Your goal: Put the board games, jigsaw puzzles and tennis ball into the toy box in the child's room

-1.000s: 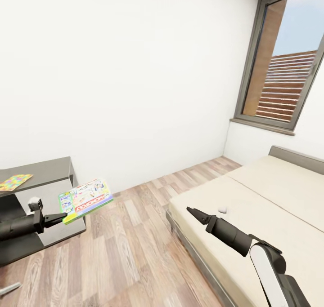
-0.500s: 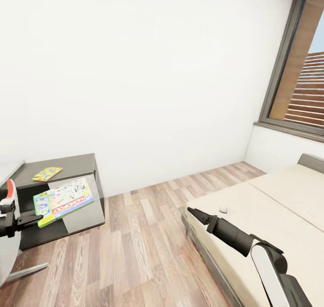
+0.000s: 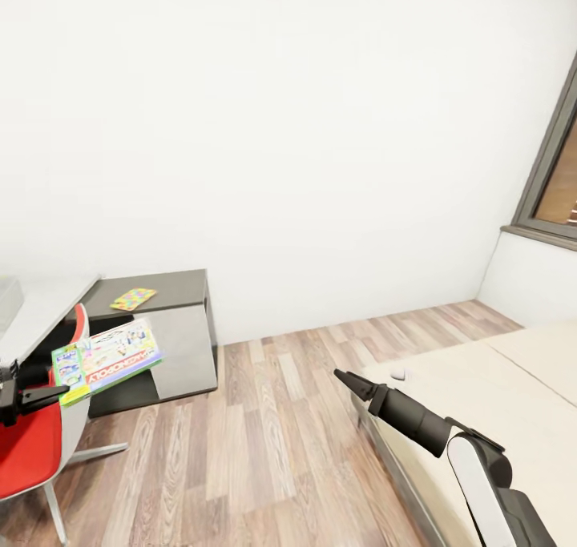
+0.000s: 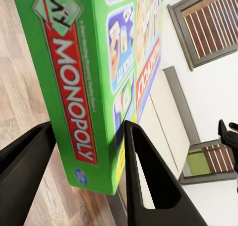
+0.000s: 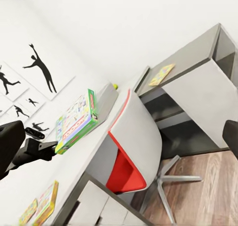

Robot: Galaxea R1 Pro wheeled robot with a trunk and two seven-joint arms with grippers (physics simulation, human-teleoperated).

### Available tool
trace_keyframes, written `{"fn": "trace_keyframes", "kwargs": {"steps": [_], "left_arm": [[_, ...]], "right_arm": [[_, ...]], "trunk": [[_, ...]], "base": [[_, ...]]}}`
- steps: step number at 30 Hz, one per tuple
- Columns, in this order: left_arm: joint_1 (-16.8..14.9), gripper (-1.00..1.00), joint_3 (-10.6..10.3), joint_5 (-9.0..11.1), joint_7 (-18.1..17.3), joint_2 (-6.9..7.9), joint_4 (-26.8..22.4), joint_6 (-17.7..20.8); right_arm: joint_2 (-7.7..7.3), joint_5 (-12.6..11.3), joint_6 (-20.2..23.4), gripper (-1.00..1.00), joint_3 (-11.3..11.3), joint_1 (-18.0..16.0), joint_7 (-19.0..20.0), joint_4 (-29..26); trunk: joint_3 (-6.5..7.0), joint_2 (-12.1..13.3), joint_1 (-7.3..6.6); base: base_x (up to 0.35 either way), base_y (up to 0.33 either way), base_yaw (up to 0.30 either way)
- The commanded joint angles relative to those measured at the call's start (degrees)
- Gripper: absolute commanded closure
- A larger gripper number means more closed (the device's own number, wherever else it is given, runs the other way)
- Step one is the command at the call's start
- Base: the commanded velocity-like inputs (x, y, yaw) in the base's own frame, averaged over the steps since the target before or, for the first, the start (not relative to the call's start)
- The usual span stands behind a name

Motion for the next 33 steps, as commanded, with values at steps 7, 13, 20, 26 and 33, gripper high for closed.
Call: {"fn": "trace_keyframes", "kwargs": {"steps": [7, 13, 20, 26, 33], "left_arm": [[-0.1, 1.0, 0.1, 0.0, -0.2, -0.33, 0.0, 0.6], [-0.1, 1.0, 0.0, 0.0, -0.2, -0.47, 0.0, 0.6], [-0.1, 1.0, 0.1, 0.0, -0.2, -0.54, 0.2, 0.4], [-0.1, 1.0, 0.1, 0.1, -0.2, -0.56, 0.2, -0.2], [-0.1, 1.0, 0.1, 0.1, -0.2, -0.54, 0.2, -0.2]], "right_arm": [[0.02, -0.2, 0.4, -1.0, 0.0, 0.0, 0.0, 0.0], [0.04, -0.2, 0.4, -1.0, 0.0, 0.0, 0.0, 0.0], [0.33, -0.2, 0.4, -1.0, 0.0, 0.0, 0.0, 0.1], [0.42, 0.4, 0.4, -1.0, 0.0, 0.0, 0.0, 0.0], [0.62, 1.4, 0.4, -1.0, 0.0, 0.0, 0.0, 0.0]], "trunk": [[1.18, 2.8, -1.53], [1.36, 3.2, -1.75], [1.36, 3.2, -1.75], [1.36, 3.2, -1.75], [1.36, 3.2, -1.75]], "base": [[0.0, 0.0, 0.286], [0.0, 0.0, 0.286], [0.108, 0.0, 0.286], [0.306, 0.045, 0.286], [0.328, 0.125, 0.286]]}}
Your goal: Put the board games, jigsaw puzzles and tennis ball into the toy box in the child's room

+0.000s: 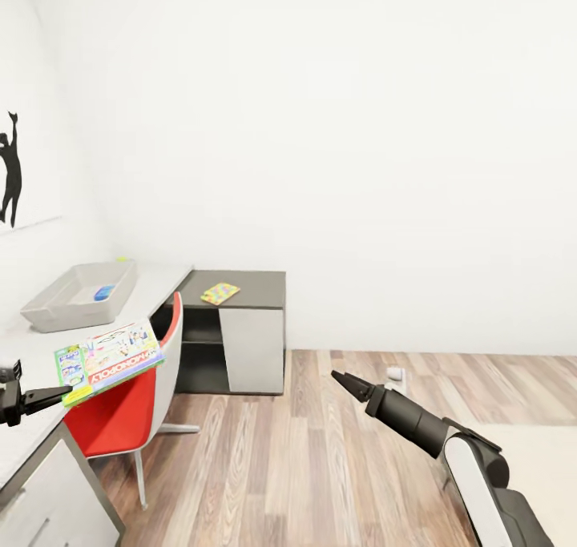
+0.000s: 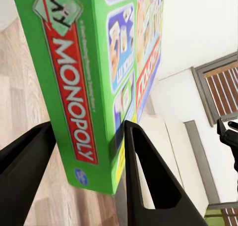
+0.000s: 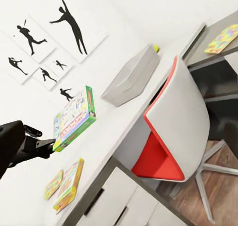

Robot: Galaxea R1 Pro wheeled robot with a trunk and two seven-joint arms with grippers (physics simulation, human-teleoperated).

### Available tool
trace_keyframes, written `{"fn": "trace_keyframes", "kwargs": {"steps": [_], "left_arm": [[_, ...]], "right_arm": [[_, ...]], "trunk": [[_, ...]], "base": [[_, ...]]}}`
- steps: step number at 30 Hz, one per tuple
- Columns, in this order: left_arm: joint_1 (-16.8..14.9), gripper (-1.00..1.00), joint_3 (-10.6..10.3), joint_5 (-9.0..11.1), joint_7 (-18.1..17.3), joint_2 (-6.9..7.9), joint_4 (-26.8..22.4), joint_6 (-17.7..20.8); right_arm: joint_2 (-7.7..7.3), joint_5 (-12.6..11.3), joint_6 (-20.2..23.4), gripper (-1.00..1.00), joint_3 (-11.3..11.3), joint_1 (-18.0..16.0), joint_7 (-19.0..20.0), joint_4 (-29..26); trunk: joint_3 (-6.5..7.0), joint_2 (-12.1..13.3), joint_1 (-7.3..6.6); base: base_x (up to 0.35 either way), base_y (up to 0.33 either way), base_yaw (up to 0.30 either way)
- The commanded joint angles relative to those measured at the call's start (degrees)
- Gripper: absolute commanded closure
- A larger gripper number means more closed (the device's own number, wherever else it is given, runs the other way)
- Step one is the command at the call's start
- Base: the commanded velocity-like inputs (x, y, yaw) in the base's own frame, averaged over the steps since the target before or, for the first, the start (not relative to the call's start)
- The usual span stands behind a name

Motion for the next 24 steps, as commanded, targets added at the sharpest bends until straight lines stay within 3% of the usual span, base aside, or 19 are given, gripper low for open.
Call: {"fn": "trace_keyframes", "kwargs": {"steps": [1, 7, 16, 24], "left_arm": [[-0.1, 1.0, 0.1, 0.1, -0.2, 0.0, 0.0, 0.5], [-0.1, 1.0, 0.1, 0.1, -0.2, -0.04, 0.0, 0.4], [-0.1, 1.0, 0.1, 0.1, -0.2, -0.05, 0.0, 0.0], [-0.1, 1.0, 0.1, 0.1, -0.2, -0.07, 0.7, -0.8]], "right_arm": [[0.0, -0.2, 0.4, -1.0, -0.1, 0.0, 0.0, 0.0], [0.01, -0.2, 0.4, -1.0, -0.1, 0.0, 0.0, 0.0], [0.01, -0.2, 0.3, -1.0, -0.2, 0.0, 0.1, 0.0], [0.01, -0.2, 0.4, -1.0, -0.1, 0.0, 0.1, -0.1]], "trunk": [[-0.08, -0.1, 0.04], [-0.08, -0.1, 0.04], [-0.08, -0.1, 0.04], [-0.21, -0.1, 0.04]], "base": [[0.33, 0.144, 0.286], [0.33, 0.147, 0.267], [0.33, 0.133, 0.097], [0.33, -0.004, 0.263]]}}
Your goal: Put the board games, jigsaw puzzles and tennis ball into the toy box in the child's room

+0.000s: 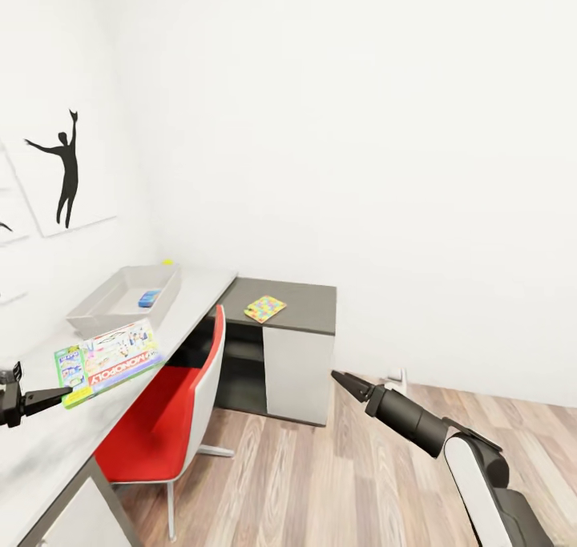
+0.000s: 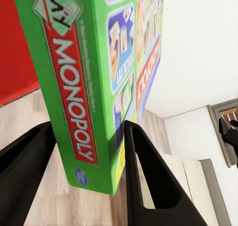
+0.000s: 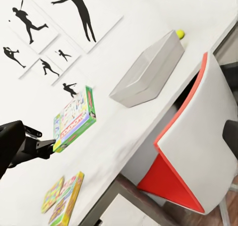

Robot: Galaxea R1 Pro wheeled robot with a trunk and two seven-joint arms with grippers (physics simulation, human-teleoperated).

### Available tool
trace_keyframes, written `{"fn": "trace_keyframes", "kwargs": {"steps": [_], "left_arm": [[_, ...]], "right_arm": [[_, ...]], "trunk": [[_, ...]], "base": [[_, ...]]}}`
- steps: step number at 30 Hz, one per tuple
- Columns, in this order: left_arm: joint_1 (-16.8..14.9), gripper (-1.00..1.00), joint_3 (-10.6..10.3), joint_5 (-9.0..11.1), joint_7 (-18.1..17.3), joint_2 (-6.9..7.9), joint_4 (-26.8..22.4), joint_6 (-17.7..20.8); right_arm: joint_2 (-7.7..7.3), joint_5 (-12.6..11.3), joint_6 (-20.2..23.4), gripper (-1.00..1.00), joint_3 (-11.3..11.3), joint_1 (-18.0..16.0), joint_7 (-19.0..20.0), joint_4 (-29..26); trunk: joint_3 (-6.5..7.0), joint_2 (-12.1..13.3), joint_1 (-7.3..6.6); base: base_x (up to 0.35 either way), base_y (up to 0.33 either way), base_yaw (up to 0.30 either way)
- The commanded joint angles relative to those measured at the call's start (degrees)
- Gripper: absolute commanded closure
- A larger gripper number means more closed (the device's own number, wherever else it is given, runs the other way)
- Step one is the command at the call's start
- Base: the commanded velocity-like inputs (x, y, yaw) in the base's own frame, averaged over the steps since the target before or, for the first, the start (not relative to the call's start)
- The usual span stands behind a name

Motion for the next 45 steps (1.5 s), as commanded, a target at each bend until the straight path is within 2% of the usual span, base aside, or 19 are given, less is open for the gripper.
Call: {"fn": "trace_keyframes", "kwargs": {"steps": [1, 23, 29, 35, 45], "left_arm": [[-0.1, 1.0, 0.1, 0.0, -0.2, -0.01, 0.1, 0.5], [-0.1, 1.0, 0.1, 0.0, -0.2, -0.71, 0.2, 0.3], [-0.1, 1.0, 0.1, 0.0, -0.2, -0.65, 0.2, 0.5], [-0.1, 1.0, 0.1, -0.1, -0.2, -0.65, 0.0, 0.5], [-0.1, 1.0, 0.1, -0.2, -0.2, -0.76, 0.0, 0.4]], "right_arm": [[-0.01, -0.3, 0.4, -1.0, -0.1, 0.0, 0.0, 0.0], [-0.01, -0.3, 0.4, -1.0, 0.1, 0.0, 0.0, 0.0], [-0.01, -0.3, 0.4, -1.0, 0.0, -0.1, 0.0, 0.0], [-0.01, -0.3, 0.3, -1.0, -0.1, -0.1, 0.0, 0.1], [-0.13, -0.1, 0.3, -1.0, -0.2, -0.1, -0.1, 0.6]], "trunk": [[-0.1, -0.1, 0.04], [-0.61, -0.1, 0.04], [-0.75, -0.1, 0.04], [0.21, 2.3, -1.27], [1.97, 6.4, -3.47]], "base": [[0.33, -0.083, 0.28], [0.323, -0.129, 0.282], [0.11, -0.103, 0.282], [0.01, -0.01, 0.241], [0.001, -0.001, 0.032]]}}
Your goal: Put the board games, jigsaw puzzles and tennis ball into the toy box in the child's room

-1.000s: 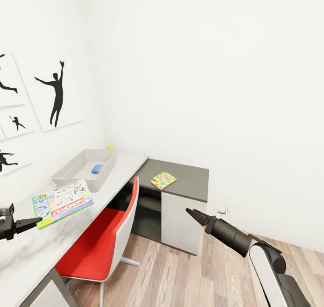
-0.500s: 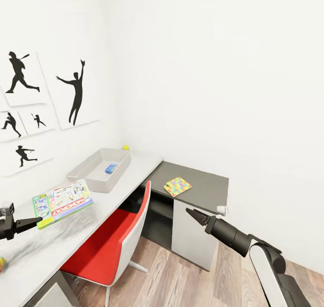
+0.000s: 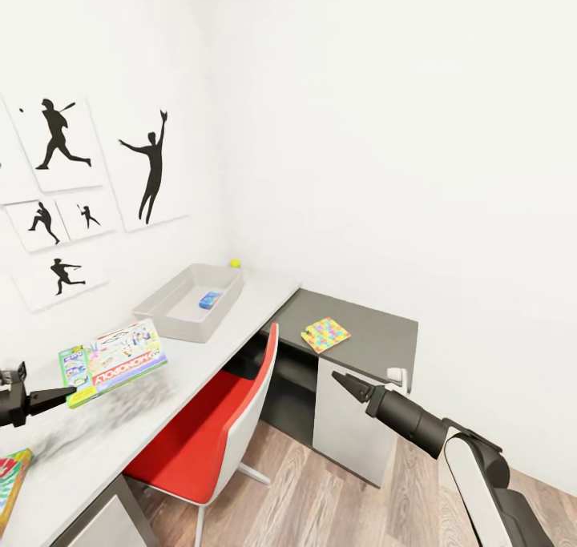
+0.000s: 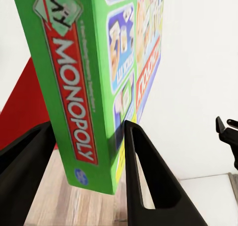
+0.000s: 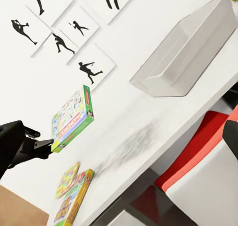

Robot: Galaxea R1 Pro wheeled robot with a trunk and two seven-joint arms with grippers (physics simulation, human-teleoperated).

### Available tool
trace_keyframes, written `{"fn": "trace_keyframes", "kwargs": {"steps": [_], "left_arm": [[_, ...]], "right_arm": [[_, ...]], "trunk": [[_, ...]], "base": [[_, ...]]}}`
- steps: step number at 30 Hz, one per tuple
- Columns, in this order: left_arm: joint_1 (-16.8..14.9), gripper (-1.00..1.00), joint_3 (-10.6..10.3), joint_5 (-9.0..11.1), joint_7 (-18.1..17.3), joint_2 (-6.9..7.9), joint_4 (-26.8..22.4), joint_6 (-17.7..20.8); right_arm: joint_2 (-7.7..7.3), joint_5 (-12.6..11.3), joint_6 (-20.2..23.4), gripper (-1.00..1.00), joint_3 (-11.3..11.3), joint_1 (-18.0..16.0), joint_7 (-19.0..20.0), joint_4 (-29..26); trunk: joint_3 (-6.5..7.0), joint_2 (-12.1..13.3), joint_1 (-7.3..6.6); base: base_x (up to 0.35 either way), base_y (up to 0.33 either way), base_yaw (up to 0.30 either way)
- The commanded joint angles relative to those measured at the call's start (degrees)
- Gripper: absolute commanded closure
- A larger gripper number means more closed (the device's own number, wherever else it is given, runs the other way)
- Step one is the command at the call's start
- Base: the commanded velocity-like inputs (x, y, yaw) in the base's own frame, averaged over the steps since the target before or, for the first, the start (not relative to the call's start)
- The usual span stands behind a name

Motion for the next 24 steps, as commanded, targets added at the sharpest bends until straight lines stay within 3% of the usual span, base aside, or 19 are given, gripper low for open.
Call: {"fn": "trace_keyframes", "kwargs": {"steps": [1, 8, 13, 24], "left_arm": [[0.0, 1.0, 0.0, 0.0, -0.2, -0.09, 0.0, 0.6], [0.0, 1.0, 0.0, -0.1, -0.2, -0.6, 0.0, 0.6], [0.0, 1.0, 0.0, -0.2, -0.2, -1.19, 0.0, 0.8], [0.0, 1.0, 0.0, -0.4, -0.2, -2.09, 0.0, 1.4]], "right_arm": [[-0.05, -0.2, 0.4, -1.0, -0.1, 0.0, 0.0, 0.0], [-0.37, -0.2, 0.3, -1.0, -0.4, -0.1, 0.0, 0.2], [-0.76, 1.2, -2.8, -1.0, -1.0, -0.1, 0.1, 1.0], [-0.69, 1.9, -4.1, -1.0, -0.7, 0.0, 0.2, 1.1]], "trunk": [[0.09, 0.3, -0.21], [1.35, 3.1, -1.75], [2.26, 5.2, -2.85], [4.63, 9.6, -5.26]], "base": [[0.0, 0.0, 0.001], [0.0, 0.0, 0.0], [0.0, 0.0, 0.026], [-0.028, 0.0, 0.232]]}}
